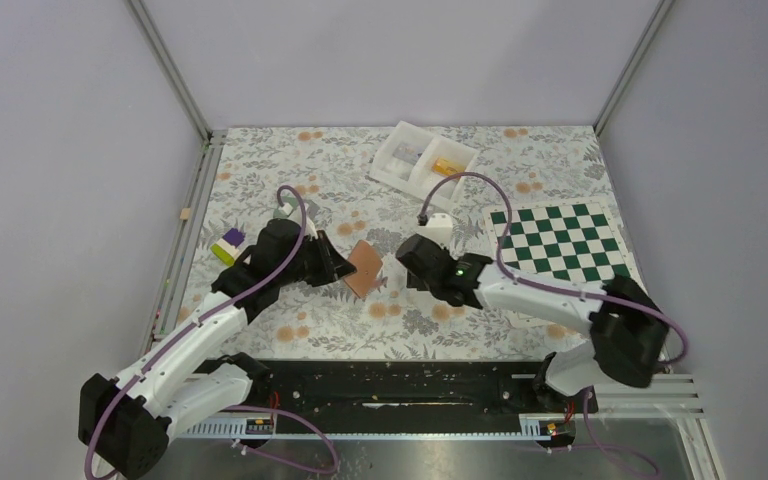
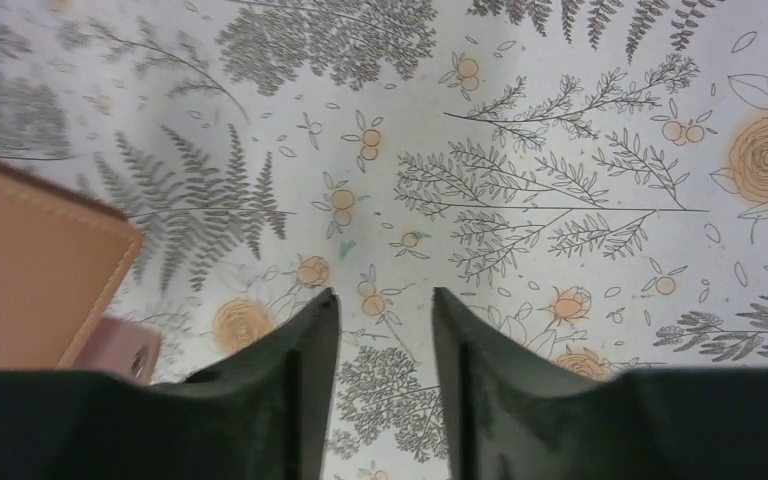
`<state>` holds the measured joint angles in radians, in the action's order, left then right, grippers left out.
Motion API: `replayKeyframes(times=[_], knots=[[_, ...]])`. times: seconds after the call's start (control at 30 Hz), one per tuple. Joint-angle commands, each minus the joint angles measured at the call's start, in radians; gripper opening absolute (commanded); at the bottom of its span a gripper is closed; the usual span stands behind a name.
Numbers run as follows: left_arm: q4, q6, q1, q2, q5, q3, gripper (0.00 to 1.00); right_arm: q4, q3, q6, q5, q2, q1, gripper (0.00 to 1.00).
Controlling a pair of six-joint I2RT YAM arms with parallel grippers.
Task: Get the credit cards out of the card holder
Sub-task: Open the card holder at the center of the board.
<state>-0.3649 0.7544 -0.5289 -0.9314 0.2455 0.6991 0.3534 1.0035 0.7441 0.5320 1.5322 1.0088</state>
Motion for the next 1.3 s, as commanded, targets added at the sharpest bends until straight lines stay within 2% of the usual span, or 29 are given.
replayKeyframes(times=[0.0, 0.07, 0.17, 0.3, 0.47, 0.7, 0.97, 1.13, 1.27], knots=[[0.037, -0.051, 0.006, 0.018, -0.036, 0.036, 0.0, -0.227, -0.096, -0.025, -0.144, -0.197, -0.02, 0.52], [0.043, -0.065, 0.006, 0.017, -0.019, 0.043, 0.0, -0.259, -0.112, -0.031, -0.22, -0.244, -0.03, 0.62], [0.068, -0.075, 0.007, 0.026, 0.023, 0.04, 0.0, -0.386, -0.163, -0.021, -0.41, -0.293, -0.055, 0.68], [0.079, -0.079, 0.006, 0.036, 0.057, 0.065, 0.0, -0.449, -0.207, -0.032, -0.553, -0.321, -0.083, 0.7], [0.084, -0.075, 0.006, 0.046, 0.123, 0.105, 0.0, -0.464, -0.236, -0.062, -0.749, -0.346, -0.189, 0.65], [0.128, -0.069, 0.006, 0.055, 0.216, 0.123, 0.0, -0.499, -0.24, -0.034, -0.857, -0.312, -0.227, 0.61], [0.143, -0.073, 0.006, 0.061, 0.245, 0.123, 0.0, -0.736, -0.283, 0.12, -0.998, -0.2, -0.237, 0.54], [0.131, -0.084, 0.007, 0.065, 0.234, 0.126, 0.0, -0.781, -0.307, 0.14, -1.02, -0.173, -0.239, 0.49], [0.128, -0.093, 0.014, 0.058, 0.244, 0.126, 0.0, -0.783, -0.325, 0.133, -1.022, -0.184, -0.237, 0.49]])
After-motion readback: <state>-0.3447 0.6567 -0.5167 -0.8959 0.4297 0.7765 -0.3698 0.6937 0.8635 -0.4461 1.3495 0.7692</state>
